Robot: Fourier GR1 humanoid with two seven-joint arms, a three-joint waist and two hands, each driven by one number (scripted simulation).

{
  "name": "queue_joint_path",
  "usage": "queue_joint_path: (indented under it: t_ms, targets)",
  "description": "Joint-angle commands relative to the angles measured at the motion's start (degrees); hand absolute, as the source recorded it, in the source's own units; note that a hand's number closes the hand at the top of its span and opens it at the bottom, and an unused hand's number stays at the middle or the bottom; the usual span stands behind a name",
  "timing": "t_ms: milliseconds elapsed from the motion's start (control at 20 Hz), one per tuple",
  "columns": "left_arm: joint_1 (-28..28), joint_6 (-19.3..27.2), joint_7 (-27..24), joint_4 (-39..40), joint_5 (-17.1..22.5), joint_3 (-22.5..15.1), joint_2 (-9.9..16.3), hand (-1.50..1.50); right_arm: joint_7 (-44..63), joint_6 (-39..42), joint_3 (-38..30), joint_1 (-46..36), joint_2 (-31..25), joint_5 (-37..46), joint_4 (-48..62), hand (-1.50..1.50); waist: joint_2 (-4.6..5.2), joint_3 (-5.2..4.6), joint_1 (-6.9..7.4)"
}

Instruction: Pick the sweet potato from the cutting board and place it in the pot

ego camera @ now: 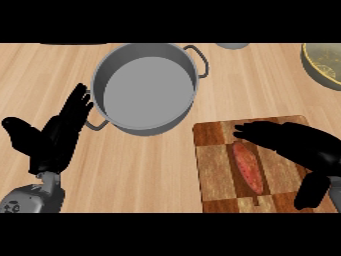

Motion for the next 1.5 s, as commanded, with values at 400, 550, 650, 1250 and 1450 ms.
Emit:
queue_joint_path:
  t_ms: [400, 550, 650, 1250, 1450]
  targets:
    - [-0.6, -2.82, -2.39, 2.34, -1.17, 2.36, -1.96, 0.0, -3.67, -5.43, 6.96, -1.55, 4.91, 14.7, 8.48, -1.5, 0.07, 0.01, 0.11]
    - [0.46, -3.07, -0.52, 0.79, -1.9, 1.31, -2.3, 0.0, -3.01, -8.73, 8.88, -0.94, 6.86, 18.76, 12.16, -1.5, 0.06, 0.02, 0.14]
    - [0.25, -4.12, -1.93, 2.68, -1.1, 4.07, -1.1, 0.0, -3.14, -9.06, 8.61, 1.98, 4.97, 20.31, 9.55, -1.5, 0.03, 0.01, -0.1]
    - [-2.87, -1.93, 1.29, 1.64, -5.08, 3.44, -4.1, 0.0, -11.78, -11.43, 8.45, -1.17, 10.44, 23.45, 19.7, 1.5, 0.14, 0.04, 0.02]
    - [1.47, -4.14, 2.32, -2.76, -3.3, 3.94, -3.46, 0.0, -16.83, -12.04, 5.7, -0.83, 8.09, 22.79, 16.53, 1.5, -0.01, 0.02, 0.02]
